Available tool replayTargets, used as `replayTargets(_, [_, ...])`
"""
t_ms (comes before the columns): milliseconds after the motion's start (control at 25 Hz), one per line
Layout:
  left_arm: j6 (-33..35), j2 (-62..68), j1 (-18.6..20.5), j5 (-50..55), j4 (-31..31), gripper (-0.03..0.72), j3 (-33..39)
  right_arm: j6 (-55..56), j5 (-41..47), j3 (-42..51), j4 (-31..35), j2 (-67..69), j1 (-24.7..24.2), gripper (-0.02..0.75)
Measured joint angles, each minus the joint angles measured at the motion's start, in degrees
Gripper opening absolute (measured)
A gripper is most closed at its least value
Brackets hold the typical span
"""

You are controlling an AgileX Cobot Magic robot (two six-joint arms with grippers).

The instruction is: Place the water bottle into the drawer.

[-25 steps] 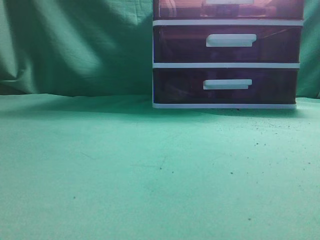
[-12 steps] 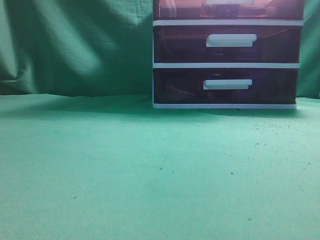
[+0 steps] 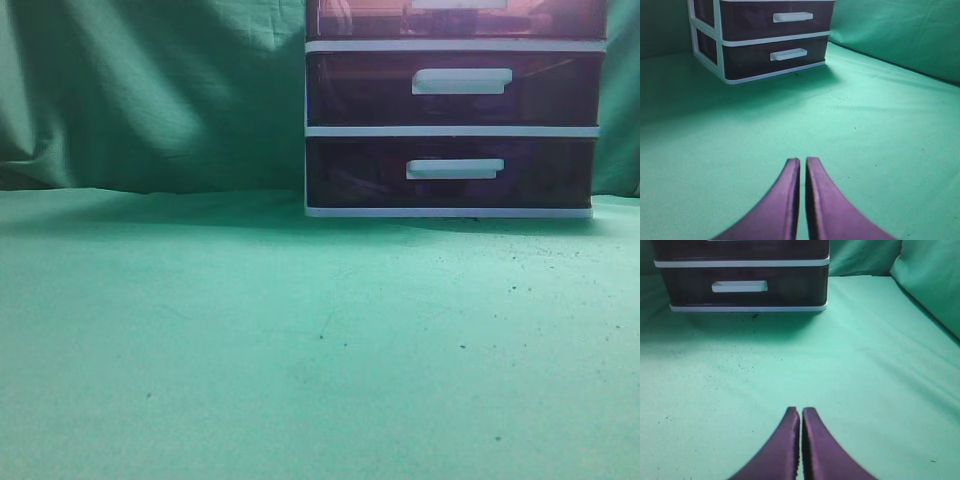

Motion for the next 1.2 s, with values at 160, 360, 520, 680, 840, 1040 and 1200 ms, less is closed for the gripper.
replayTargets(160, [0.0,0.0,0.0,0.0,0.0,0.0,0.0,0.0,0.11,0.0,-0.05,0.0,0.0,0.0])
replayTargets(360, [0.0,0.0,0.0,0.0,0.0,0.0,0.0,0.0,0.11,0.0,-0.05,0.0,0.0,0.0])
replayTargets(520, [0.0,0.0,0.0,0.0,0.0,0.0,0.0,0.0,0.11,0.0,-0.05,0.0,0.0,0.0])
replayTargets(680, [0.0,0.0,0.0,0.0,0.0,0.0,0.0,0.0,0.11,0.0,-0.05,0.0,0.0,0.0])
replayTargets(840, [0.0,0.0,1.26,0.0,0.0,0.0,0.0,0.0,0.11,0.0,-0.05,0.0,0.0,0.0])
replayTargets(1040, [0.0,0.0,14.65,-0.13,-0.4,0.0,0.36,0.0,0.11,0.0,-0.05,0.0,0.0,0.0])
replayTargets(1200, [0.0,0.0,28.19,-0.13,-0.38,0.0,3.49,0.0,0.11,0.0,-0.05,0.0,0.0,0.0])
